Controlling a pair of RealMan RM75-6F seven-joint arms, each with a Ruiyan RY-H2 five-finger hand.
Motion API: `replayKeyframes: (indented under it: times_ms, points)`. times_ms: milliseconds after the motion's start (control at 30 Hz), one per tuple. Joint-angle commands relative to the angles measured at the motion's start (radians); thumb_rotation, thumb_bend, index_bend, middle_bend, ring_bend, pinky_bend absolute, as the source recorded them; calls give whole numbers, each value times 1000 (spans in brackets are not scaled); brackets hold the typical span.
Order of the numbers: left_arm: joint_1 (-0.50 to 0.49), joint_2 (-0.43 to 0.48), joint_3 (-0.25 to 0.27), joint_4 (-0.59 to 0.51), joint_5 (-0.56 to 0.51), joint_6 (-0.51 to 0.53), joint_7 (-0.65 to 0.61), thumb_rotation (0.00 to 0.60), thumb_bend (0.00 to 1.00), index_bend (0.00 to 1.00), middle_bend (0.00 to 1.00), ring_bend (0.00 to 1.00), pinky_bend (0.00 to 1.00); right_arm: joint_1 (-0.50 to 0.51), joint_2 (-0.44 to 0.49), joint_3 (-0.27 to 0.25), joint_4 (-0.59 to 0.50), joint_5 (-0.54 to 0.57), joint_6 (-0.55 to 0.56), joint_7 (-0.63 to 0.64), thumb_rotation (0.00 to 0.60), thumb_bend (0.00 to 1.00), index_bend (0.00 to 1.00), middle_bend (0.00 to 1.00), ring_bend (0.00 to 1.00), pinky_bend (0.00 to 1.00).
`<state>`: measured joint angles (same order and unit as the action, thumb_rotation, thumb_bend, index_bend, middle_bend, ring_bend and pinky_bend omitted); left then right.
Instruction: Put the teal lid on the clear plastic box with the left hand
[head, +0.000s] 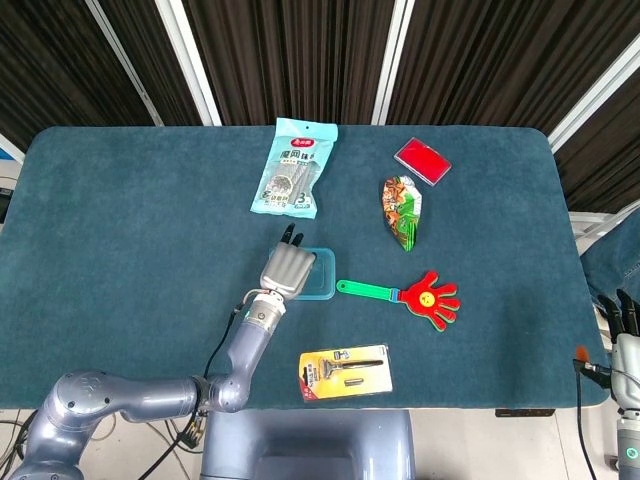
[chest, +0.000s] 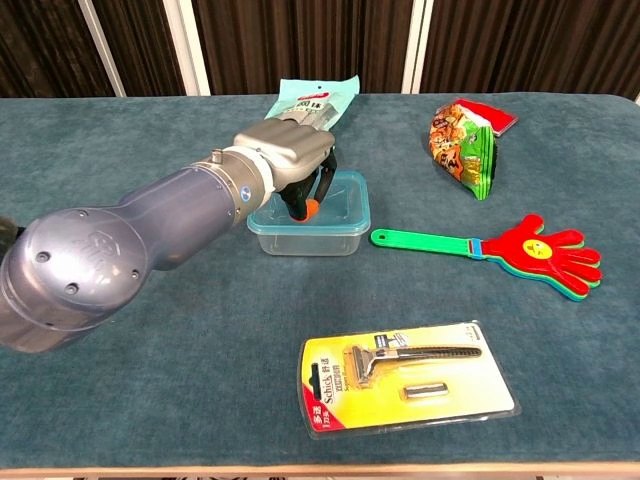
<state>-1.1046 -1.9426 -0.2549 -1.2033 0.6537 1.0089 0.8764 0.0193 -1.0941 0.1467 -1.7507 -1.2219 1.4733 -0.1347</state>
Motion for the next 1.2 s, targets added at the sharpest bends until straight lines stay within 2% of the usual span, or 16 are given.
replayKeyframes:
  times_ms: [33,233,567,867,1200]
  points:
    - [0,-2,2,2,0,-1,5,600,484,637,583,155,33,0,0,0,1,0,1,0,600,407,142,29,27,0]
    - [2,-3,0,-4,1,-1,11,600,485,637,584,154,33,-1,-1,2,-1,1,4,-2,600,407,141,29,27,0]
    - [2,12,-38,-58,81,53,-39,600,485,646,584,155,33,-2,-5,0,3,1,5,-2,600,407,141,29,27,0]
    - [-9,-2,-69,-58,58,37,-44,600,485,646,584,155,33,-3,-6,1,3,3,7,-4,600,407,141,29,27,0]
    - [-37,-40,-85,-1,34,14,-33,600,484,646,584,155,33,-4,-6,2,2,7,7,-4,600,407,141,29,27,0]
